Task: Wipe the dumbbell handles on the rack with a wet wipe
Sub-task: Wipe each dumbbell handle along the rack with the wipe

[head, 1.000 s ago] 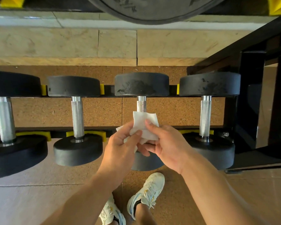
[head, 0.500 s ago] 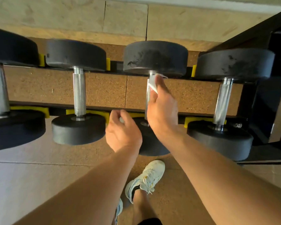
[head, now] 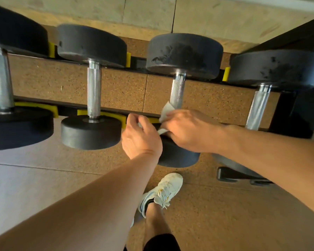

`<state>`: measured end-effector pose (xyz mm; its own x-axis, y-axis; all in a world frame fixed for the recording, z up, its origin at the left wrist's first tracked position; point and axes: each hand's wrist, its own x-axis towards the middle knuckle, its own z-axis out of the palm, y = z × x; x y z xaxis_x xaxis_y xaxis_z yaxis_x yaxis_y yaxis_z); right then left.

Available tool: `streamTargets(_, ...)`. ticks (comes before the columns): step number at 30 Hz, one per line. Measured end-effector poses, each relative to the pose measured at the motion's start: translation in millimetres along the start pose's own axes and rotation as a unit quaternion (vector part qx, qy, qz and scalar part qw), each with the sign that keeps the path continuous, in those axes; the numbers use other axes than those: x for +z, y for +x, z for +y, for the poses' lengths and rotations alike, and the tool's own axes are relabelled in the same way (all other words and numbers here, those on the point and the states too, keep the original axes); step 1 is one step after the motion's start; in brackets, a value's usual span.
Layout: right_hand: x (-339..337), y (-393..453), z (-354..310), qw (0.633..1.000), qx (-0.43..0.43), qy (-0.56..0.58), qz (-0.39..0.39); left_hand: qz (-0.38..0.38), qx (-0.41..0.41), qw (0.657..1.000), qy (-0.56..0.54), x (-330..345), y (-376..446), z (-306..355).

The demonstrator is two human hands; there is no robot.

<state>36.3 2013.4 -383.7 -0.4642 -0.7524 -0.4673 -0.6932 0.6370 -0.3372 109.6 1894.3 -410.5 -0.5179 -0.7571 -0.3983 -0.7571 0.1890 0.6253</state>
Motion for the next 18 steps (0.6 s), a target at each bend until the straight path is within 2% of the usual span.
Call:
streamTargets(2,0,-20,-8,0.985,0.056,0.162,0.007,0.003,0.004,1.000,-0.007,0,0,-2)
streamTargets(4,-8,-31,-9,0.940,0.149,0.294,0.088,0.005,0.005,1.000,-0.016,1,0,-3)
streamTargets(5,-15,-31,-8,0.926,0.172,0.290,0.171,0.008,0.002,1.000,-0.019,2,-1,-3)
streamTargets(6,-21,-27,-5,0.918,0.159,0.254,0.260,0.012,0.000,1.000,-0.021,2,-1,-3)
streamTargets(7,-27,-21,-2,0.917,0.110,0.206,0.324,0.015,-0.003,1.000,-0.022,3,-1,-3)
streamTargets(8,-30,-13,2,0.927,0.042,0.139,0.345,0.018,-0.002,1.000,-0.023,4,0,-3)
streamTargets(9,-30,-2,11,0.948,-0.028,0.039,0.314,0.020,0.001,1.000,-0.022,4,0,-3)
streamTargets(10,-30,9,19,0.964,-0.065,-0.064,0.250,0.022,0.002,1.000,-0.022,5,0,-4)
streamTargets(12,-32,25,29,0.979,-0.028,-0.166,0.117,0.021,0.003,1.000,-0.019,5,1,-4)
streamTargets(13,-30,30,30,0.980,-0.013,-0.183,0.082,0.020,0.002,1.000,-0.017,5,1,-4)
streamTargets(16,-15,27,20,0.984,-0.016,-0.167,0.067,0.019,-0.004,1.000,-0.010,4,2,-3)
streamTargets(18,-5,14,6,0.996,-0.014,-0.081,0.029,0.014,-0.001,1.000,-0.007,4,3,-2)
